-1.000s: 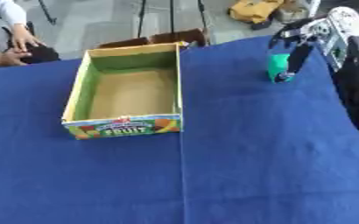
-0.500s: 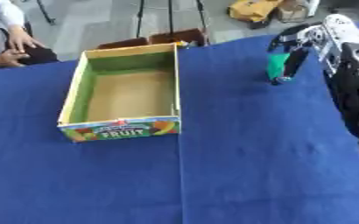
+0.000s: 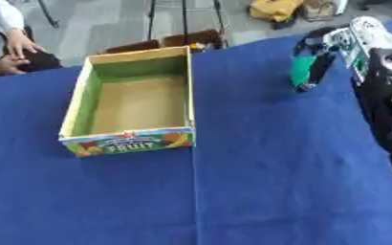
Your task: Pick up objects on the table and place them in the box.
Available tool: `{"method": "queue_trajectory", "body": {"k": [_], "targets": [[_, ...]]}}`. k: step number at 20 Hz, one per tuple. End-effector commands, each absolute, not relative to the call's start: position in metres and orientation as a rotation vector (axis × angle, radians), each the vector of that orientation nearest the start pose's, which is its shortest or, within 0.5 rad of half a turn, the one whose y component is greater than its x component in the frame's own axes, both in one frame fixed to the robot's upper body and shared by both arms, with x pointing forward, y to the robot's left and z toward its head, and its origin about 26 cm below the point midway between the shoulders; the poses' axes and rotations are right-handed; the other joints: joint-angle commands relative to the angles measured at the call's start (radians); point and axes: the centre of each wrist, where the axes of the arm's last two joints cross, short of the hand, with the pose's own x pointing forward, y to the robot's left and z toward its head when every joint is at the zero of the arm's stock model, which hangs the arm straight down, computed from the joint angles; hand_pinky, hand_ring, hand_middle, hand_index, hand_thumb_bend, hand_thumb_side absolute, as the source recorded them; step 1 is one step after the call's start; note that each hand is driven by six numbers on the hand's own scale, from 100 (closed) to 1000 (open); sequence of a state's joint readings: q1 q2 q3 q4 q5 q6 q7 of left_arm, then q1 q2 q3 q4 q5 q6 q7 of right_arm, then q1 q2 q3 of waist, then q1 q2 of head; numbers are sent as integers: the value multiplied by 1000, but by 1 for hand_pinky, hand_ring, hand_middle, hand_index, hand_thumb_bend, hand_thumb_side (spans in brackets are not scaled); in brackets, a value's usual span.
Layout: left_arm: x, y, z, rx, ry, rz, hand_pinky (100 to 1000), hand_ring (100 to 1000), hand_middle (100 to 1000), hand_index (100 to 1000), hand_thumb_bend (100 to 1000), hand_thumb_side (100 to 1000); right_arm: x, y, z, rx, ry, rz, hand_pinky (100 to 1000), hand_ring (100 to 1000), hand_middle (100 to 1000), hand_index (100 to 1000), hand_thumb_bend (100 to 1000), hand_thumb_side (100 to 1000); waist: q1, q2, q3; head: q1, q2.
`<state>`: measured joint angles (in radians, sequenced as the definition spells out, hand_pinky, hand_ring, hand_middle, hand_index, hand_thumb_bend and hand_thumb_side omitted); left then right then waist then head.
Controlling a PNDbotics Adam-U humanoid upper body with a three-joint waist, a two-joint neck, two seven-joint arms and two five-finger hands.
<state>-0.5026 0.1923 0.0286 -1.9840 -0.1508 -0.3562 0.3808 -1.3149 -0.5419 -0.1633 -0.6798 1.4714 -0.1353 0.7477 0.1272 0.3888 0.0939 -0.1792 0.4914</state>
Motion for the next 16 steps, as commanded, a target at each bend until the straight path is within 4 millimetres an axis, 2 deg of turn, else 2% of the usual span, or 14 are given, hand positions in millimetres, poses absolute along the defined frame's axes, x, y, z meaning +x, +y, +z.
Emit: {"method": "queue_trajectory", "body": {"k": [1,10,16], "targets": [[313,226,255,-280,3364,-149,754,906,913,989,100,1000,489,-336,370,-1244,-864,1358,805,921,966,1000,505,257,-3,-18,3,-6,-18],[313,225,257,-271,3359,-141,753,906,913,989,100,1000,489,-341,366,-1247,-848,1319,800,918,964,1000,476,239,-1,-2,10,-17,-38],[313,226,257,-275,3360,-131,752,906,914,990,100,1000,485,-347,376,-1227,-879,1281,805,910,958,1000,439,205,0,9,13,-16,-42]]}}
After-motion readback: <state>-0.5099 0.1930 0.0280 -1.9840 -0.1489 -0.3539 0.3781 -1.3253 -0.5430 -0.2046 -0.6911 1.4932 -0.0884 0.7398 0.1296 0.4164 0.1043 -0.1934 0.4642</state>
